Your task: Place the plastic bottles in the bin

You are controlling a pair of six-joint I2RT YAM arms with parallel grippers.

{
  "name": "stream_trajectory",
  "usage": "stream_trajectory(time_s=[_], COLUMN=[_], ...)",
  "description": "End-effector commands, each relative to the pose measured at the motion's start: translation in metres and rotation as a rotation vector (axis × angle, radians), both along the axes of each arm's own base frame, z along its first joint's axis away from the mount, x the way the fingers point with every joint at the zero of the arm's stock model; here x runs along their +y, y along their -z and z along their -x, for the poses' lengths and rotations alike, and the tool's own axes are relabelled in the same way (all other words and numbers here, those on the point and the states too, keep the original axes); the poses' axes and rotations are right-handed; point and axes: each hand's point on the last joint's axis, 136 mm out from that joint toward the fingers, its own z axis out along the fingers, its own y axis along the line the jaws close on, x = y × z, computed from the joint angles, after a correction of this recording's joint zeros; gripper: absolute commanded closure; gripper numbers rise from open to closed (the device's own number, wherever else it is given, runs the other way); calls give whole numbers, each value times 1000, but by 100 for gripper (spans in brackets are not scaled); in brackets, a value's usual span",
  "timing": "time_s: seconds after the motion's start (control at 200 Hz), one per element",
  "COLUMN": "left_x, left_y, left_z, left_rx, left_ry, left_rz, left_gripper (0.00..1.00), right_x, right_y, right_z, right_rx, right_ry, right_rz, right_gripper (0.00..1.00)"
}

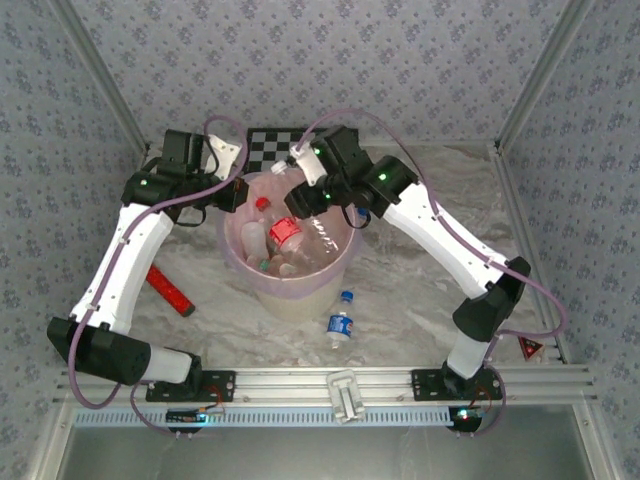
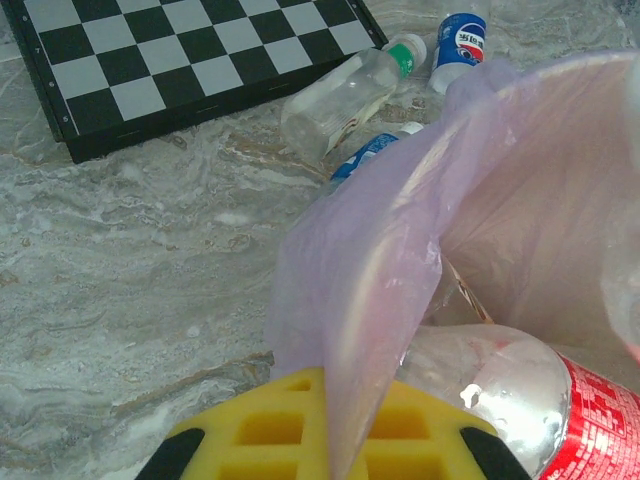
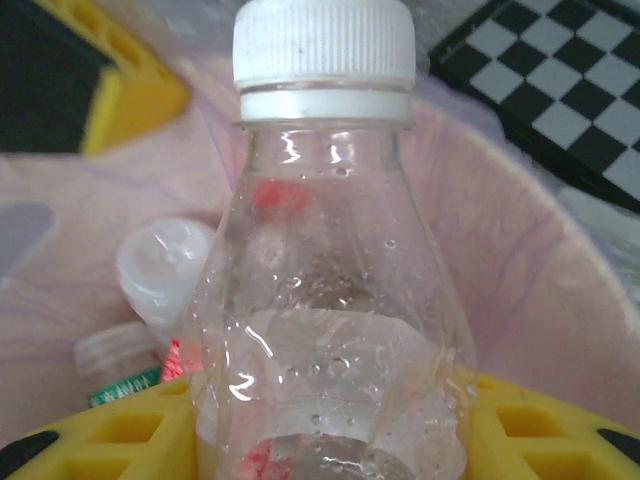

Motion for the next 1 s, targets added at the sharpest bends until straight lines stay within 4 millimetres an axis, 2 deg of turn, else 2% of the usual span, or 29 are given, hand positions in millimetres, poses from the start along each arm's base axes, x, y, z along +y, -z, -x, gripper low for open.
stream_trajectory(time_s=[0.0, 0.165, 0.26, 0.335, 0.47, 0.555, 0.625, 0.7, 0.775, 0.9, 0.994], left_x=[-9, -10, -10, -10, -10, -10, -10, -10, -10, -9, -10], left_y=[12, 11, 11, 11, 13, 13, 14, 14, 14, 13, 12], left_z=[13, 12, 13, 12, 12, 12, 13, 13, 14, 14, 14], left_rx=[89, 87, 83, 83, 81, 78, 77, 77, 73, 69, 67], left_ry=[20, 21, 21, 21, 25, 25, 26, 28, 28, 28, 29], left_rz=[30, 30, 31, 31, 30, 31, 30, 29, 28, 27, 29], left_gripper=[100, 100, 100, 100, 100, 100, 100, 100, 100, 100, 100], right_x=[-16, -4, -2, -4, -10, -13, -16, -14, -11, -2, 5], right_y=[25, 58, 62, 48, 1, -24, -37, -38, -29, -2, 20], right_z=[9, 15, 15, 13, 10, 7, 2, -4, -10, -17, -22], right_rx=[28, 135, 156, 131, 40, -14, -50, -55, -36, 22, 63], right_ry=[-10, -30, -17, -6, 5, 15, 33, 47, 62, 70, 71], right_rz=[115, 116, 110, 100, 40, 3, -16, -27, -13, 14, 36], right_gripper=[48, 45, 38, 30, 17, 14, 15, 19, 24, 39, 46])
